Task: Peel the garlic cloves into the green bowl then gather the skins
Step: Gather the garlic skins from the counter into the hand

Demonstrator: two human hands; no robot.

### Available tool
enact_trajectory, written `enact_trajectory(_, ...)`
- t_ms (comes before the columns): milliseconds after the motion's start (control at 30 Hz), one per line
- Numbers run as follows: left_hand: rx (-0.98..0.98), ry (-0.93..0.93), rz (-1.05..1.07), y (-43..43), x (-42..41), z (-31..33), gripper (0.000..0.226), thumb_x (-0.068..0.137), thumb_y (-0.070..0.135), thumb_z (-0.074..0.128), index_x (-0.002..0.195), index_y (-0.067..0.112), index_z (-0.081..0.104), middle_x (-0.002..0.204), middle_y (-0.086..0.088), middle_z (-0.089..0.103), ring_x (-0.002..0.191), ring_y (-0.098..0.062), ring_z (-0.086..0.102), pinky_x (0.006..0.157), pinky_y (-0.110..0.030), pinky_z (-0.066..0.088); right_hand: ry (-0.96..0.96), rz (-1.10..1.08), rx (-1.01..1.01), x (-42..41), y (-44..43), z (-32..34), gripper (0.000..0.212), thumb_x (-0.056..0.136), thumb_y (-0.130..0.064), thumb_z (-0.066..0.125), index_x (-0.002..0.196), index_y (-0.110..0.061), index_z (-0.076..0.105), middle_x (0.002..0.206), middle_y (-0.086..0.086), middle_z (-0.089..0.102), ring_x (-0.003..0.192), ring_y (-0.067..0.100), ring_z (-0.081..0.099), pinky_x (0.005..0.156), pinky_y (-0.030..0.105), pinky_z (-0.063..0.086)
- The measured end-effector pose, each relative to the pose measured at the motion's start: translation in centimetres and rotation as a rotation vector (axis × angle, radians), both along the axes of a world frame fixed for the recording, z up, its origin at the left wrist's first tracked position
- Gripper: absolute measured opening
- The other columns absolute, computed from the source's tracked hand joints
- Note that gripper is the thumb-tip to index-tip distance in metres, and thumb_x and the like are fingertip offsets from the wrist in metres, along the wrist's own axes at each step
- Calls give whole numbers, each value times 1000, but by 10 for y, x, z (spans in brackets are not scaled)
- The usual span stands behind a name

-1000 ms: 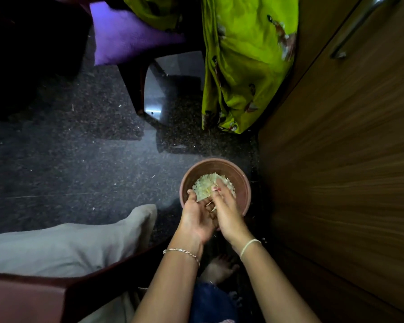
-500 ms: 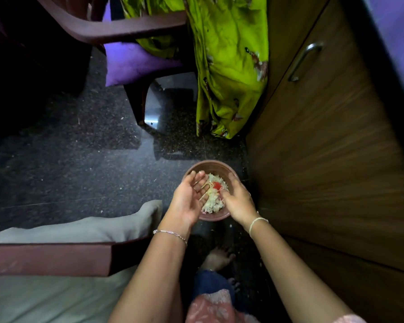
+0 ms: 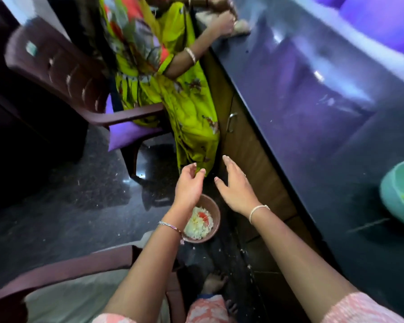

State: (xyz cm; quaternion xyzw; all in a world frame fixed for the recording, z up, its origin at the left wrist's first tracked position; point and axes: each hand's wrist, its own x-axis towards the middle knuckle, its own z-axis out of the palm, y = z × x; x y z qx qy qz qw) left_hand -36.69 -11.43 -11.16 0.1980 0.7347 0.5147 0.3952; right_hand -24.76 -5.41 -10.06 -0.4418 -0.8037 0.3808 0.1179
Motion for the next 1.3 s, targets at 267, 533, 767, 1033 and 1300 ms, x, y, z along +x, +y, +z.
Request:
enact_trajectory(267,53,391,-234,11,55,80,53,95,29,56,144,14,40,143,-6,49,133,-21,45,108,-31,35,35,-182,228,66,-5,72,69,98,-24,53,155,-14,15,162,0,14,150,13,7,116,22,5)
enact_trajectory(533,181,575,-588,38,145,116,53,96,26,56,143,10,39,145,-9,47,132,-23,45,104,-27,33,-20,-507,361,170,-12,98,63,98,-22,53,152,-14,23,162,4,15,150,19,5,119,31,6)
enact_trajectory(767,252,510,-949,56,237,107,61,95,25,59,148,9,32,152,-6,36,140,-20,34,113,-29,29,-105,-861,366,265,-38,94,55,93,-18,57,145,-9,38,157,9,25,147,26,15,120,35,14)
enact_trajectory(1033,224,367,-979,88,273,94,66,94,24,59,149,4,27,153,-11,33,136,-26,40,112,-41,35,268,-1250,38,295,-34,79,62,97,-26,54,151,-14,25,157,5,27,141,25,34,115,45,31)
enact_trajectory(1300,205,285,-994,129,286,84,39,92,12,58,129,10,46,114,4,52,112,-17,51,87,-24,38,452,-1405,-78,294,3,72,63,98,-29,53,152,-15,25,157,5,29,143,23,32,116,43,30)
